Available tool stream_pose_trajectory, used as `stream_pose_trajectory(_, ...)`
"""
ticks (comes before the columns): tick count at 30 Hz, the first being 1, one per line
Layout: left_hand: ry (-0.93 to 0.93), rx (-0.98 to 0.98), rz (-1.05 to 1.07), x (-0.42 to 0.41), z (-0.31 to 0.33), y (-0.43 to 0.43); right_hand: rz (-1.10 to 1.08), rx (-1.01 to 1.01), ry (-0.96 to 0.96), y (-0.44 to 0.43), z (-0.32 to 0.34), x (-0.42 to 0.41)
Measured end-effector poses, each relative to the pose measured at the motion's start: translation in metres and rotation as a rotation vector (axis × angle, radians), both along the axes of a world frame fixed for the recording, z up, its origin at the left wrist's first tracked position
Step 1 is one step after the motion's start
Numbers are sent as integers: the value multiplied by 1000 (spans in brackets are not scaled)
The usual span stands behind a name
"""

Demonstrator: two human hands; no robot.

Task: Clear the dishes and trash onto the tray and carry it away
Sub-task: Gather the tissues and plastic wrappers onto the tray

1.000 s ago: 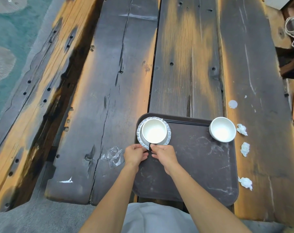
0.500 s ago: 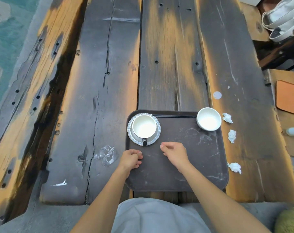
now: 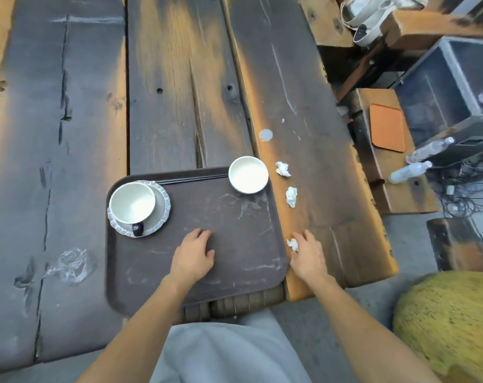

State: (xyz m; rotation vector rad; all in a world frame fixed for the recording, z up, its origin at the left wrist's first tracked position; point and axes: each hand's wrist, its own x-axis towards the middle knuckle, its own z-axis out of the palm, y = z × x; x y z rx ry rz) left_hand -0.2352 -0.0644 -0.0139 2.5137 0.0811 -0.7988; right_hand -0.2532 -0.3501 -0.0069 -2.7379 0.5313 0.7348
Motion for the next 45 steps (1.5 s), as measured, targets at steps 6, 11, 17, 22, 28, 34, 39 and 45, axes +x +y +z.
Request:
stream_pose_trajectory(6,59,176,-40,15,-11,-44,34,160,-146,-44,-9,13)
stream_pose_trajectory(11,166,174,78,35,-14,-61,70,214,-326,-52,-3,89)
stream_pose_trajectory(17,173,168,130,37,-23,-65,238,171,-249,-45,-35,133)
stream_pose_trajectory(22,176,127,152,37,-23,-61,318,265,-343,-54,-44,137)
stream_pose_trajectory(28,164,149,141,34,-24,-63,199,281,-418,-35,-27,209)
stream_pose_trajectory(34,169,88,155,36,-23,-56,350,144,-233,-35,-41,220)
stream_pose_trajectory(39,171,83,137,34,-21,-53,176,343,-363,-28,-23,181)
stream_pose_trajectory(45,183,77,121,34,-16,-52,428,511,-380,13,-20,100)
